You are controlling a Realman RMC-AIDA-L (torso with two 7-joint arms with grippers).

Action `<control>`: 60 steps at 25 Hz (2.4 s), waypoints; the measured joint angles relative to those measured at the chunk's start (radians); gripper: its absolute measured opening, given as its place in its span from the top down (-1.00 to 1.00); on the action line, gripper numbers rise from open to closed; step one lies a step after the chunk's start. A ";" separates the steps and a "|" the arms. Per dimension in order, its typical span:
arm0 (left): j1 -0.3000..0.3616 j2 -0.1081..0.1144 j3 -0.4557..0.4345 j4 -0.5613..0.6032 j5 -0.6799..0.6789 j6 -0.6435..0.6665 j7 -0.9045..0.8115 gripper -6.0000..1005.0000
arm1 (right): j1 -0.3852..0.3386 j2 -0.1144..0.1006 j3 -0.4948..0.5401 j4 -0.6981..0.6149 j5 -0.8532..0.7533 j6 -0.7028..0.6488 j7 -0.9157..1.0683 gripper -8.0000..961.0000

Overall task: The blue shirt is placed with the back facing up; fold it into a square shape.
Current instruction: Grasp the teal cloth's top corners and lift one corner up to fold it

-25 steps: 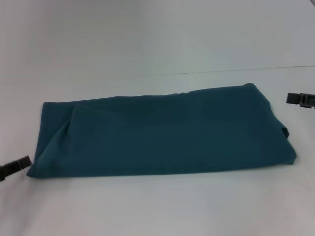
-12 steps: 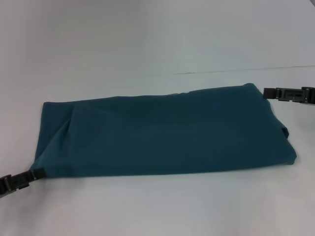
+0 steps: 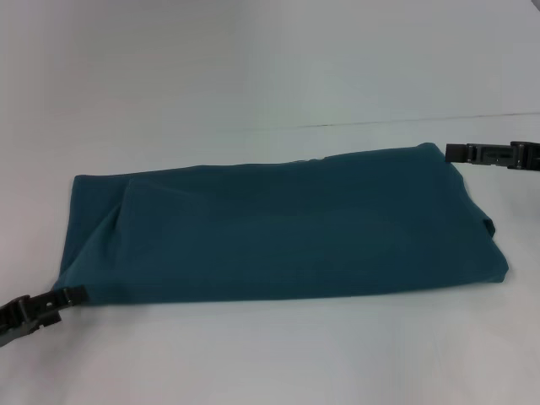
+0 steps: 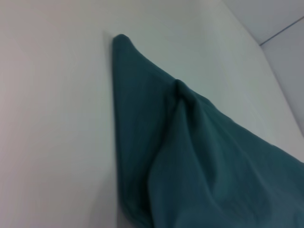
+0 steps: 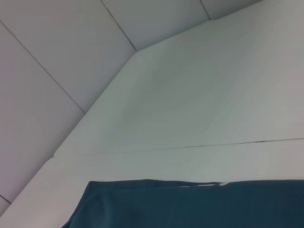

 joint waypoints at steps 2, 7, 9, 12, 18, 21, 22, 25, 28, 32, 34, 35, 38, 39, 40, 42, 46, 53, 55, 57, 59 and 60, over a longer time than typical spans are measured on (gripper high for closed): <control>-0.006 0.003 0.000 -0.008 0.010 -0.016 -0.005 -0.61 | 0.000 -0.001 0.000 -0.001 0.001 0.000 0.002 -0.94; -0.034 0.014 0.000 -0.033 0.059 -0.059 -0.020 -0.61 | 0.000 -0.003 0.001 -0.003 0.003 -0.002 0.007 -0.94; -0.042 0.018 0.000 -0.034 0.063 -0.063 -0.022 -0.61 | 0.000 -0.004 0.005 -0.003 0.003 -0.006 0.009 -0.94; -0.052 0.022 0.000 -0.035 0.072 -0.066 -0.026 -0.61 | 0.000 -0.006 0.007 -0.004 0.003 -0.009 0.012 -0.94; -0.063 0.025 0.000 -0.036 0.090 -0.075 -0.036 -0.60 | -0.002 -0.007 0.008 -0.004 0.003 -0.010 0.014 -0.94; -0.065 0.025 0.000 -0.036 0.098 -0.079 -0.042 -0.60 | -0.003 -0.007 0.008 -0.004 0.003 -0.011 0.014 -0.94; -0.066 0.026 0.000 -0.036 0.098 -0.079 -0.042 -0.60 | -0.003 -0.007 0.008 -0.004 0.003 -0.011 0.014 -0.94; -0.067 0.026 0.002 -0.036 0.099 -0.083 -0.043 -0.60 | -0.003 -0.008 0.008 -0.004 0.003 -0.011 0.014 -0.93; -0.073 0.026 0.003 -0.046 0.099 -0.091 -0.042 -0.60 | -0.002 -0.008 0.008 -0.004 0.003 -0.011 0.015 -0.93; -0.083 0.029 0.020 -0.061 0.100 -0.108 -0.041 -0.60 | -0.001 -0.008 0.008 -0.004 0.003 -0.011 0.016 -0.93; -0.085 0.029 0.033 -0.062 0.100 -0.117 -0.043 -0.60 | 0.000 -0.008 0.009 -0.004 0.003 -0.010 0.016 -0.93; -0.088 0.029 0.036 -0.065 0.100 -0.118 -0.043 -0.60 | 0.000 -0.008 0.009 -0.004 0.003 -0.010 0.017 -0.93; -0.096 0.030 0.043 -0.073 0.101 -0.125 -0.043 -0.60 | 0.000 -0.008 0.009 -0.004 0.003 -0.009 0.016 -0.93; -0.099 0.030 0.046 -0.075 0.101 -0.128 -0.043 -0.60 | 0.000 -0.008 0.009 -0.004 0.003 -0.009 0.016 -0.93; -0.102 0.030 0.049 -0.077 0.101 -0.130 -0.043 -0.60 | 0.000 -0.008 0.009 -0.004 0.003 -0.008 0.016 -0.92; -0.105 0.031 0.051 -0.077 0.101 -0.133 -0.043 -0.60 | 0.000 -0.008 0.009 -0.004 0.003 -0.007 0.016 -0.92; -0.112 0.032 0.051 -0.083 0.101 -0.137 -0.043 -0.60 | 0.000 -0.009 0.009 -0.004 0.003 -0.004 0.016 -0.92; -0.119 0.034 0.051 -0.091 0.100 -0.150 -0.043 -0.59 | 0.000 -0.009 0.008 -0.004 0.003 -0.003 0.016 -0.92; -0.121 0.034 0.052 -0.091 0.100 -0.154 -0.043 -0.59 | 0.000 -0.009 0.008 -0.004 0.003 -0.003 0.015 -0.92; -0.123 0.034 0.052 -0.092 0.100 -0.157 -0.043 -0.53 | 0.000 -0.009 0.009 -0.004 0.003 -0.003 0.015 -0.91; -0.124 0.034 0.052 -0.093 0.100 -0.159 -0.041 -0.41 | 0.000 -0.009 0.009 -0.004 0.003 -0.003 0.015 -0.91; -0.125 0.034 0.053 -0.093 0.100 -0.159 -0.040 -0.35 | 0.000 -0.009 0.009 -0.004 0.003 -0.003 0.014 -0.91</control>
